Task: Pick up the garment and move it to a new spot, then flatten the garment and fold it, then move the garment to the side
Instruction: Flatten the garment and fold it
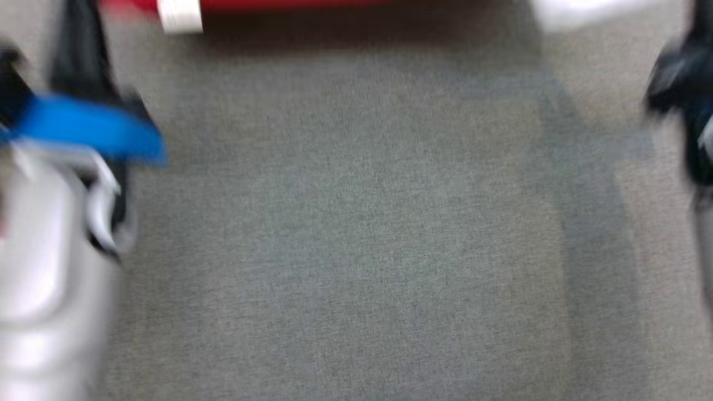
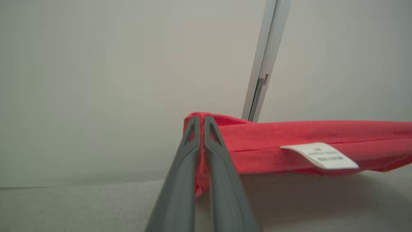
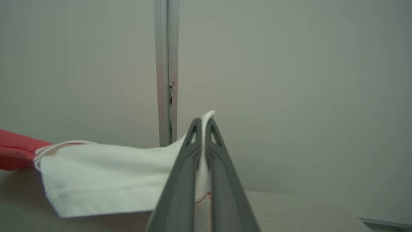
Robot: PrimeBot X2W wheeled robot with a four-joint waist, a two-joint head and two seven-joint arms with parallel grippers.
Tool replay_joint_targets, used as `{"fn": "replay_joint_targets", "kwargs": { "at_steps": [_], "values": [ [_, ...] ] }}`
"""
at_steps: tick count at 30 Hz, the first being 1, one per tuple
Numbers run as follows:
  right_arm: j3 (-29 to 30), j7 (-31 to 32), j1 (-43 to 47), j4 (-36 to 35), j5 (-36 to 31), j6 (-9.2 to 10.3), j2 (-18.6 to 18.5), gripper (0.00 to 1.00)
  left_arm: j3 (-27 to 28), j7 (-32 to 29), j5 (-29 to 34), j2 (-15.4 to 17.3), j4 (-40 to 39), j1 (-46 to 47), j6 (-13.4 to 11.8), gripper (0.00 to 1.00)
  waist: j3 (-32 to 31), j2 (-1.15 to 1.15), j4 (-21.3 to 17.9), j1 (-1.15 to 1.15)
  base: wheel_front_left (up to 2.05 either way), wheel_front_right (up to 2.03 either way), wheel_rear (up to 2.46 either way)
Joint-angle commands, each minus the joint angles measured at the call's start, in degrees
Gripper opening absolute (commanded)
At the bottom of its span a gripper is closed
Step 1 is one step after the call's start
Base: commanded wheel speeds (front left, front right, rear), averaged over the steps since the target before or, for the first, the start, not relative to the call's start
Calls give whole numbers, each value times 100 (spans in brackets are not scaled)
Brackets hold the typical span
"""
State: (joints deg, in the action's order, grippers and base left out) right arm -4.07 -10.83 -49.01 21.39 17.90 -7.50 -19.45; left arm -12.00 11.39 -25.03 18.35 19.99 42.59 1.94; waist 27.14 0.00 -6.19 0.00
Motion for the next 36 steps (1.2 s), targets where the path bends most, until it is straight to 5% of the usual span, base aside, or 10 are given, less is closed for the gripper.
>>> {"fn": "replay_joint_targets", "kwargs": {
  "at_steps": [1,7,21,28,36],
  "values": [
    [11,94,407,-21,105,1,17,0,-34,25,-32,-21,65,-307,-46,0,-172,0,-64,0,0,0,0],
    [317,1131,2545,-504,422,1,336,0,-264,-243,-385,-289,162,-2167,-84,0,-873,0,-33,0,0,0,0],
    [1766,3880,5599,-2916,-234,1,1511,0,-493,-1442,-673,-61,-1432,-4784,-730,0,-1848,0,316,0,0,0,0],
    [1784,4402,5639,-3385,-337,1,1619,0,-655,-2014,-734,120,-1982,-4885,-720,0,-1801,0,358,0,0,0,0],
    [1256,5217,4523,-3402,-357,0,1038,0,-858,-3380,-1088,443,-2317,-3979,-370,0,-1440,0,374,0,0,0,0]
  ]
}}
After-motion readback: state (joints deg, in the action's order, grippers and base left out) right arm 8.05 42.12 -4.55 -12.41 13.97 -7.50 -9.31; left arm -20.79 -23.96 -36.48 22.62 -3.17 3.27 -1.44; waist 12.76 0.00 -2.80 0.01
